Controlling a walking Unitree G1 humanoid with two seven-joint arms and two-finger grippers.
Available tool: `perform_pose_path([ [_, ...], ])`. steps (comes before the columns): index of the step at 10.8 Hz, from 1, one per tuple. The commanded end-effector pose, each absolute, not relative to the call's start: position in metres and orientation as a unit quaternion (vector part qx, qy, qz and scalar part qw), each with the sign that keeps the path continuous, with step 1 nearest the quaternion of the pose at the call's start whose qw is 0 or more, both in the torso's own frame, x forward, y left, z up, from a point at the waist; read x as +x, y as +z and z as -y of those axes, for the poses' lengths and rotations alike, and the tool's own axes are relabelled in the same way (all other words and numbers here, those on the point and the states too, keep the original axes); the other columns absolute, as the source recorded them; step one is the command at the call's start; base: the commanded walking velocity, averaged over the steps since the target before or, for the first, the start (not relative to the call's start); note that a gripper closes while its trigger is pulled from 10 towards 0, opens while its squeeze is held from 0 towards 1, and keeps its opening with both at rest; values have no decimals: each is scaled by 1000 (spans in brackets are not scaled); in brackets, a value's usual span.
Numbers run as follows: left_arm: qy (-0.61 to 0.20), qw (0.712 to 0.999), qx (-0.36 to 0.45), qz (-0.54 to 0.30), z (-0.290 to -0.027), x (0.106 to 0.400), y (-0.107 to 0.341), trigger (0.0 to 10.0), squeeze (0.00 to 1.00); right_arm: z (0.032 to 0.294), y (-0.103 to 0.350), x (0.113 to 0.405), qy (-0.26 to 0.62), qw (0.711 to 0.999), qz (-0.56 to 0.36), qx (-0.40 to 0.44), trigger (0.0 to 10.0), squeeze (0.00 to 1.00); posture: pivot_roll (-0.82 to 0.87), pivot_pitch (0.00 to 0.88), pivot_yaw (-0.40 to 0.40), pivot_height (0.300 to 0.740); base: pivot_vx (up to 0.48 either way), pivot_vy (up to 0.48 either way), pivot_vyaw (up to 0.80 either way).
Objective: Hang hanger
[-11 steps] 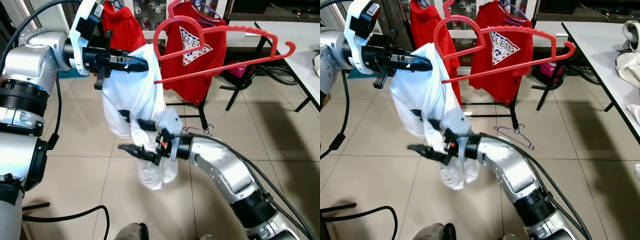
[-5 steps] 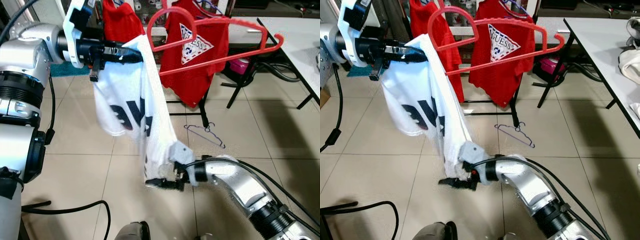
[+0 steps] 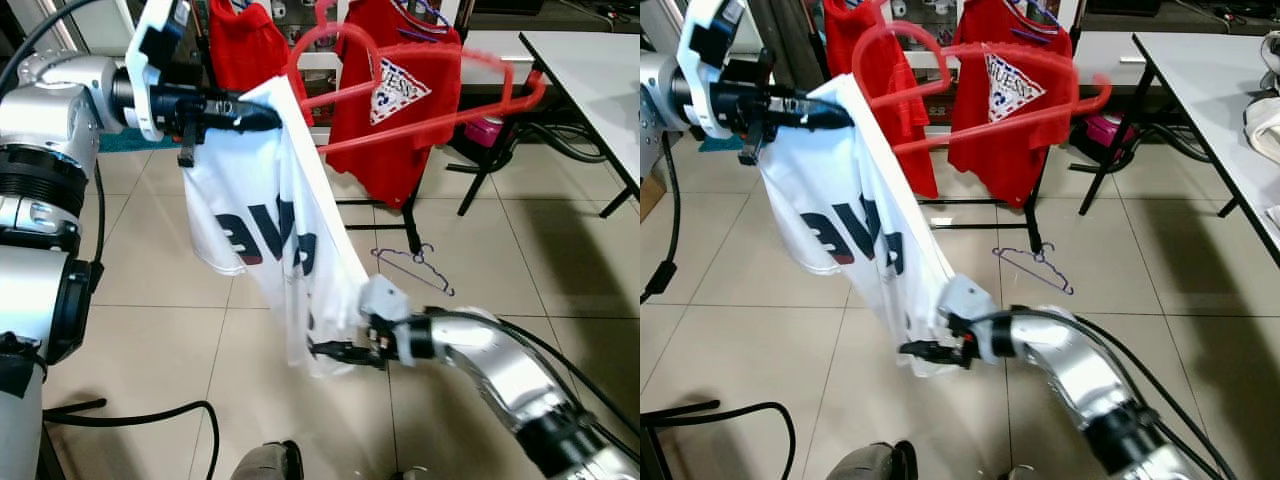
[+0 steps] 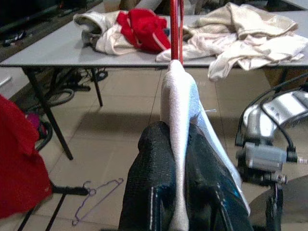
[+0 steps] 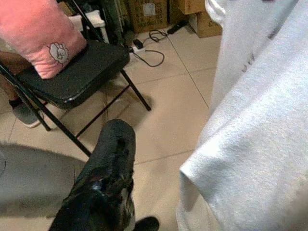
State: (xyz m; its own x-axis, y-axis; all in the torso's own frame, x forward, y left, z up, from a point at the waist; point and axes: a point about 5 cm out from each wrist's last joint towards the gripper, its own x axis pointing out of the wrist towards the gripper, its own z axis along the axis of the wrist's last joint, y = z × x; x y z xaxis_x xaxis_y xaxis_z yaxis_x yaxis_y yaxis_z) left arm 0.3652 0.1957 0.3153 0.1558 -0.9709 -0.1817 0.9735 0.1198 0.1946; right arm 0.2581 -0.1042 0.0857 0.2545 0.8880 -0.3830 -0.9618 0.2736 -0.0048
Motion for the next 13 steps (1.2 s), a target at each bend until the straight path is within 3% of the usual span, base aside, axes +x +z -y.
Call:
perform_pose_path([
  [1,-640,752,156,19,-202,363,332,0,0,113,82,255,588,784,-167,-113,0,0,-72,93,107,740,0,0,0],
  [6,-630,759,163,2,-213,361,320,0,0,143,74,249,572,784,-201,-133,0,0,-85,64,98,740,0,0,0],
  [10,-633,758,160,-8,-223,352,307,0,0,190,72,259,494,822,-229,-168,0,0,-91,24,82,740,0,0,0],
  [13,-636,754,160,-10,-226,346,303,0,0,212,77,269,448,843,-230,-187,0,0,-91,13,74,740,0,0,0],
])
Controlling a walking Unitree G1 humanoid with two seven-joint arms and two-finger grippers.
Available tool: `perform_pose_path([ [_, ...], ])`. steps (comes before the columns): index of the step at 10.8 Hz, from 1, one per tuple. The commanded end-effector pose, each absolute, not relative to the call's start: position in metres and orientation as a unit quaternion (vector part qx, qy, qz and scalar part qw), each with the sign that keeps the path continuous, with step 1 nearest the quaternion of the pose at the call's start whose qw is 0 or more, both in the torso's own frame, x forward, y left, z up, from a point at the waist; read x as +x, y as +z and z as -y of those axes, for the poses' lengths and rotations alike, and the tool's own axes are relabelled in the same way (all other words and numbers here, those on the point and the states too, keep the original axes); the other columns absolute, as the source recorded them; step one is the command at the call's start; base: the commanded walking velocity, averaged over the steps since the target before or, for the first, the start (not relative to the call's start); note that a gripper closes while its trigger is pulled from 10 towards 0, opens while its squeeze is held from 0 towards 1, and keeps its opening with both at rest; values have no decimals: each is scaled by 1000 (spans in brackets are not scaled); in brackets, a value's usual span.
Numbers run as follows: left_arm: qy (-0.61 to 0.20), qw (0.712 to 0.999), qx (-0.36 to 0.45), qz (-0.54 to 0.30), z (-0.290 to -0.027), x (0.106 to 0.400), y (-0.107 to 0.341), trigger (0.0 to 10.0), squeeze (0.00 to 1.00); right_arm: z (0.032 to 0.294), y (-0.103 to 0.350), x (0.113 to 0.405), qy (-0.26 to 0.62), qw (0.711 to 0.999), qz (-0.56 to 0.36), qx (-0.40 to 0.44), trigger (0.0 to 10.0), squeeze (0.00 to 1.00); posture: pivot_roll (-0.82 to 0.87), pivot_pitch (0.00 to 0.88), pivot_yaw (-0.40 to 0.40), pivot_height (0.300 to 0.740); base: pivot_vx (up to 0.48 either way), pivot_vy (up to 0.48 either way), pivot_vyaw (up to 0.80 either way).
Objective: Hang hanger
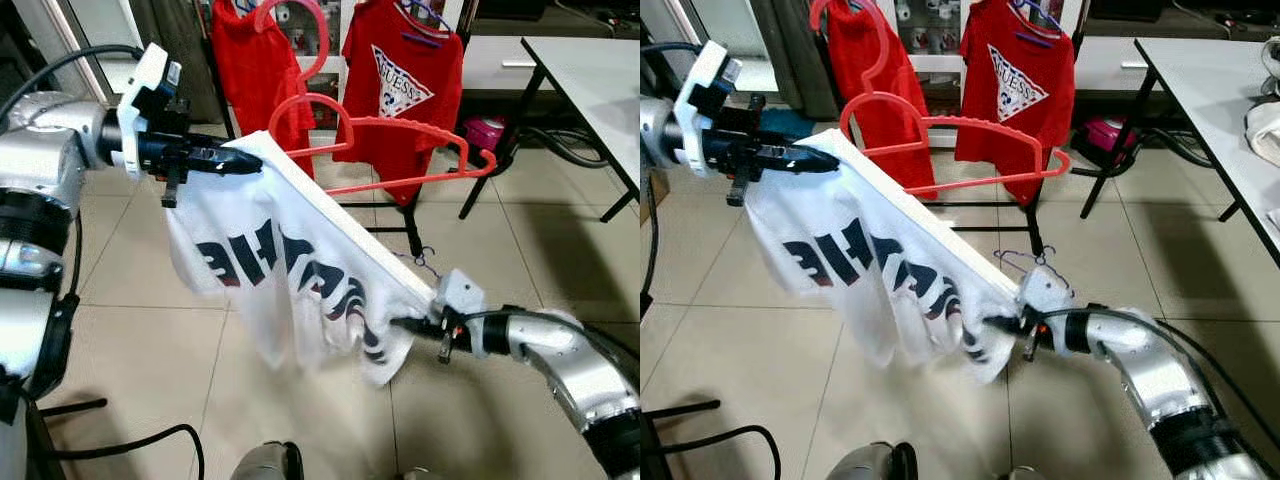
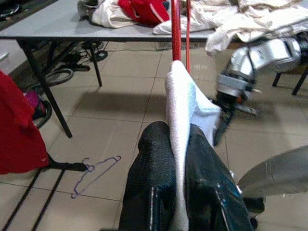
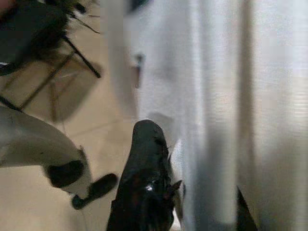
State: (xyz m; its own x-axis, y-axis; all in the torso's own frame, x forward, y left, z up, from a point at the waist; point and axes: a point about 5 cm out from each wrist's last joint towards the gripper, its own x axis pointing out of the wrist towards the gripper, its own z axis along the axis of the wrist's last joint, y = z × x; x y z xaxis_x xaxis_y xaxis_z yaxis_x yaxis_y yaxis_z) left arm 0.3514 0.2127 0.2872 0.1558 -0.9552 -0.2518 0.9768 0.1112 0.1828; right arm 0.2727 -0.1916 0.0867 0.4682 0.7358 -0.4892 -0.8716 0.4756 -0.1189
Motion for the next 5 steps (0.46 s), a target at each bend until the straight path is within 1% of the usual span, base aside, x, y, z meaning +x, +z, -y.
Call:
perform_pose_path([
  [1,-636,754,160,-10,-226,346,303,0,0,212,77,269,448,843,-230,-187,0,0,-91,13,74,740,0,0,0],
  [2,-640,751,161,-11,-229,340,300,0,0,230,83,278,402,862,-227,-209,0,0,-89,5,63,740,0,0,0],
  [4,-653,741,158,-17,-231,327,295,0,0,248,92,290,346,880,-221,-239,0,0,-86,1,59,740,0,0,0],
  [5,-666,729,153,-38,-231,316,285,0,0,263,100,299,302,892,-214,-261,0,0,-83,1,54,740,0,0,0],
])
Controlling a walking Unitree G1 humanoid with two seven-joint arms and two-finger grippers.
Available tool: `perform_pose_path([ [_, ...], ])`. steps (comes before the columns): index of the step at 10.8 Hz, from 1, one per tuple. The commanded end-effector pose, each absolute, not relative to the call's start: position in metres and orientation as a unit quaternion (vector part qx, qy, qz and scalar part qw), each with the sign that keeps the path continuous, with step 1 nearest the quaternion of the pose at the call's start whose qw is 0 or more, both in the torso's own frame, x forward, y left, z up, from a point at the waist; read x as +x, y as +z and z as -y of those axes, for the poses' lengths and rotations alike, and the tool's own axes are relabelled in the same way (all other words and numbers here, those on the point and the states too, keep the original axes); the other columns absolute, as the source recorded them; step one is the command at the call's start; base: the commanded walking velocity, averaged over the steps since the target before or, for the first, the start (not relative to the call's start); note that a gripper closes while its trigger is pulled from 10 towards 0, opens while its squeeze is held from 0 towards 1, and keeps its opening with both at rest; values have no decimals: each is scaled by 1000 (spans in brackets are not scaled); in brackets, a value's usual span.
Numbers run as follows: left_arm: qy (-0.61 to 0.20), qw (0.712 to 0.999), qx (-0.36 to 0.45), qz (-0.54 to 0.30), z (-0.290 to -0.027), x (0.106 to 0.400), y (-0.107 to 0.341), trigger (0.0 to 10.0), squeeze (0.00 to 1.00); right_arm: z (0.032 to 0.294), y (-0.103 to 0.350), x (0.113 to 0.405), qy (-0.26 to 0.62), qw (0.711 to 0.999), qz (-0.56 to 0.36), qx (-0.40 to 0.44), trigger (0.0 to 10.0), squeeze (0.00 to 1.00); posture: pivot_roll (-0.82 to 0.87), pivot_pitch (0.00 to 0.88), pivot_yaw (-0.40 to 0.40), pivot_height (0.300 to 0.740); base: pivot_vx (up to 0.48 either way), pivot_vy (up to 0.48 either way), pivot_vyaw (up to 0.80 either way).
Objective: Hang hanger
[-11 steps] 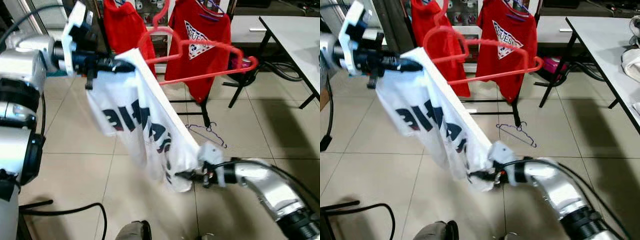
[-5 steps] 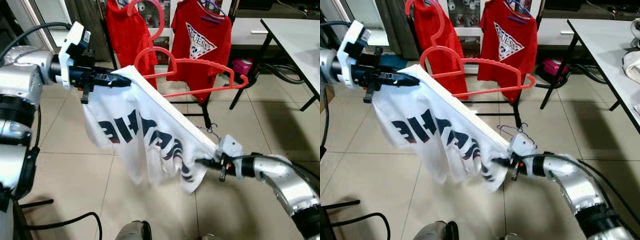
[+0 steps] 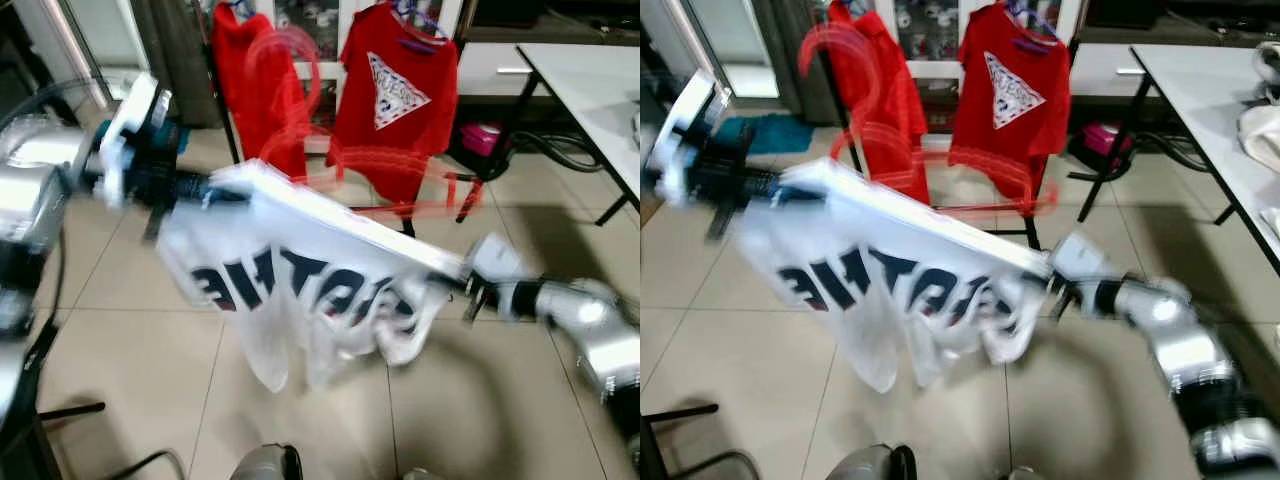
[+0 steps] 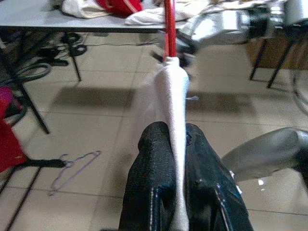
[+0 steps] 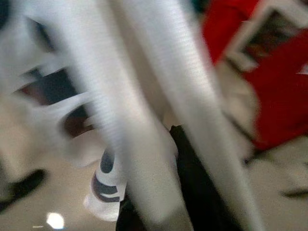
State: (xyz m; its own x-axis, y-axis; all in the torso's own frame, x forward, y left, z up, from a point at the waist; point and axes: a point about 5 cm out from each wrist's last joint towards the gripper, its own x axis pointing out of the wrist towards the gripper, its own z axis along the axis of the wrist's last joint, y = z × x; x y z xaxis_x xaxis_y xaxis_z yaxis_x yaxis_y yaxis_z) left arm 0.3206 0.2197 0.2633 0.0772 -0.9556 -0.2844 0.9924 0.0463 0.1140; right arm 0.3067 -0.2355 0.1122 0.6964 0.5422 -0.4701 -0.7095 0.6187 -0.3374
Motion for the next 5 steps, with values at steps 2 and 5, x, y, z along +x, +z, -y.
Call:
perform_pose_path([
  [2,-676,718,149,-75,-230,306,271,0,0,273,110,307,275,900,-202,-271,0,0,-85,5,51,740,0,0,0],
  [5,-685,698,161,-134,-229,295,239,0,0,284,132,321,248,904,-180,-298,0,0,-87,8,41,740,0,0,0],
])
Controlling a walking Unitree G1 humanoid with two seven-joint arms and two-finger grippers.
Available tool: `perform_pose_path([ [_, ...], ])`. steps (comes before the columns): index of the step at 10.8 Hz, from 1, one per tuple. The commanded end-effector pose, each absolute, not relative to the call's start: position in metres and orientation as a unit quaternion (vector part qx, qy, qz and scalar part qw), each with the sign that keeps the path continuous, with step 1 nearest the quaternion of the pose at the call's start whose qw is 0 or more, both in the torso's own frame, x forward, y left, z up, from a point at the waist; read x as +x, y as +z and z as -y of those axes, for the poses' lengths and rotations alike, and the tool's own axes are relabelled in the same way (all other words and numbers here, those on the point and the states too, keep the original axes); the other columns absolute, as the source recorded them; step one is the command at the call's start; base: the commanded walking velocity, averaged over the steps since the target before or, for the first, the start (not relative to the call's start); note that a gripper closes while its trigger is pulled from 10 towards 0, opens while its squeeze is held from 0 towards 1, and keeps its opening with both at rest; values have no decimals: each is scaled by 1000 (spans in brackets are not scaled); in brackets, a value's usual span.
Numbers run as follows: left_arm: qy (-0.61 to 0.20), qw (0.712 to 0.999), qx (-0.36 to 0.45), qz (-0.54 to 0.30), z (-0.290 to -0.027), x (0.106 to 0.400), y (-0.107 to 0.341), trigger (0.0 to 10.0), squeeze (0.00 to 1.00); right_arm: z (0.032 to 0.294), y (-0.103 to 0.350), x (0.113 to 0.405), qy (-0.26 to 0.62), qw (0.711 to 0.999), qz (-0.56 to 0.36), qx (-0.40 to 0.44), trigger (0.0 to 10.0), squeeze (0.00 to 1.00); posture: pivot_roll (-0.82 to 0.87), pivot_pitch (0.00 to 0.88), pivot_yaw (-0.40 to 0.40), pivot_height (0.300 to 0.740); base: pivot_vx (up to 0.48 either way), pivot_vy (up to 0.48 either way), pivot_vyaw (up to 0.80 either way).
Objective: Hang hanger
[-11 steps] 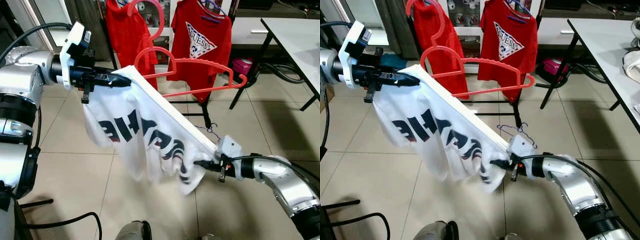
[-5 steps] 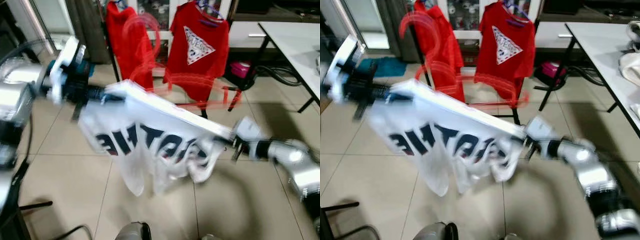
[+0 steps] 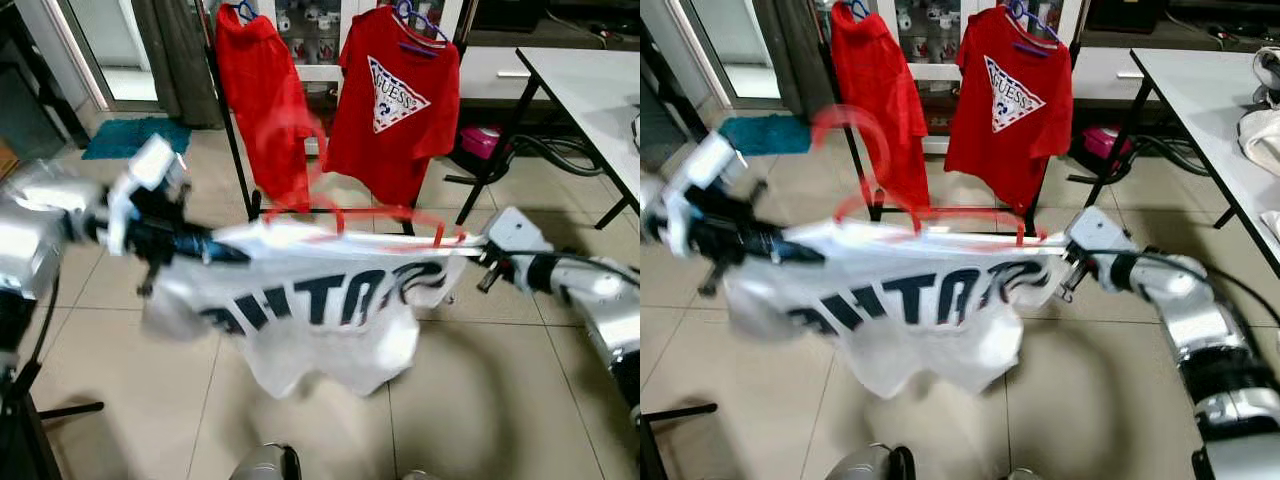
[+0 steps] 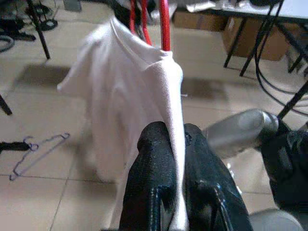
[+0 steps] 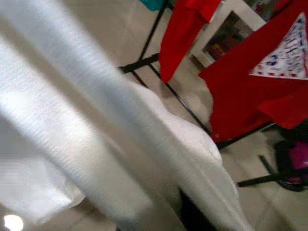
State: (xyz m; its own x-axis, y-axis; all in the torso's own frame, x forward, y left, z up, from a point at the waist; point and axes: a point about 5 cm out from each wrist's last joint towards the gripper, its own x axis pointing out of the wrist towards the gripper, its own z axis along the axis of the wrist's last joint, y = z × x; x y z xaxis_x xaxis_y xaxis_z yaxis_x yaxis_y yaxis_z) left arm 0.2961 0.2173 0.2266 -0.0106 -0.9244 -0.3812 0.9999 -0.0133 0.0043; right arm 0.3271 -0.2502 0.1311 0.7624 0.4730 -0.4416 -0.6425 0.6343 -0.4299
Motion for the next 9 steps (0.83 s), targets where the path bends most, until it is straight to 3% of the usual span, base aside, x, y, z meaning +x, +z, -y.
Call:
perform_pose_path([
  [1,-684,696,167,-144,-230,293,233,0,0,285,134,323,247,903,-177,-302,0,0,-87,8,40,740,0,0,0],
  [5,-584,749,275,-153,-237,305,197,0,0,274,148,331,283,891,-141,-326,0,0,-81,5,37,740,0,0,0],
  [9,-569,757,292,-133,-186,334,179,0,0,230,166,317,388,850,-89,-345,0,0,-94,0,47,740,0,0,0],
])
